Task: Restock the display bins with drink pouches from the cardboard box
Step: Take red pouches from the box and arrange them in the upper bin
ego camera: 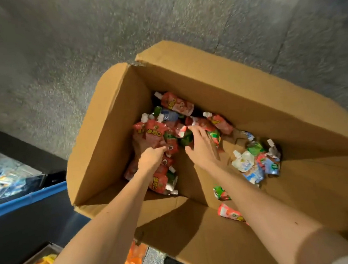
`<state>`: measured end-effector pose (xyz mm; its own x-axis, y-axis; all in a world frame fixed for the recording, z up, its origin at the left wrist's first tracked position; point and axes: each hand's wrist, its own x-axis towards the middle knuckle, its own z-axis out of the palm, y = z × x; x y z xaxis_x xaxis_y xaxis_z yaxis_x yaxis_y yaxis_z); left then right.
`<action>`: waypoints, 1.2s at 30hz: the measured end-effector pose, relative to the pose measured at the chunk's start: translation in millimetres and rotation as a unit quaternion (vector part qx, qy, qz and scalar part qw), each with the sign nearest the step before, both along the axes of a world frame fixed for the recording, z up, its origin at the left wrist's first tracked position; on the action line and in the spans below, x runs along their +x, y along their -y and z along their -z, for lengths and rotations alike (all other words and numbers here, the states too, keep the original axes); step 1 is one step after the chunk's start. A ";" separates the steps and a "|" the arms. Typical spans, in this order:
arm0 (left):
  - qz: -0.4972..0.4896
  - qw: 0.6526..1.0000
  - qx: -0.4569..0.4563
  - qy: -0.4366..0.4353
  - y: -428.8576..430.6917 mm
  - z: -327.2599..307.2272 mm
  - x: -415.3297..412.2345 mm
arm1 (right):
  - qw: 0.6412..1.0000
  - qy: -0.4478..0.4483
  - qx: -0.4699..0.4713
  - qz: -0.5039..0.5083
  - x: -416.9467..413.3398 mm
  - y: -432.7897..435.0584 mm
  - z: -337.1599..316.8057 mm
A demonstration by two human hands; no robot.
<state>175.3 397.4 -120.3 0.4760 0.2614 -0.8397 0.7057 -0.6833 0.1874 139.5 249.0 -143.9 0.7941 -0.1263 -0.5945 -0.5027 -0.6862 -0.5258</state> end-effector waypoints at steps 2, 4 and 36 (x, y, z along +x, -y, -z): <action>-0.022 0.999 -0.008 -0.034 5.7 6.9 0.9 | 0.997 0.031 -0.031 -0.069 14.9 -8.6 11.3; -0.089 0.995 -0.032 -0.024 12.5 15.7 1.9 | 0.989 0.043 -0.066 -0.122 26.1 -19.0 19.2; -0.150 0.910 -0.366 0.121 -56.5 -101.0 -71.8 | 0.851 -0.089 0.461 0.234 -53.2 -24.9 -119.2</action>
<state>103.5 454.0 -19.3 0.6701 -0.1773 -0.7208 0.7173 -0.0952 0.6902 86.3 273.8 -24.7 0.6723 0.1817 -0.7176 -0.7355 0.2741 -0.6196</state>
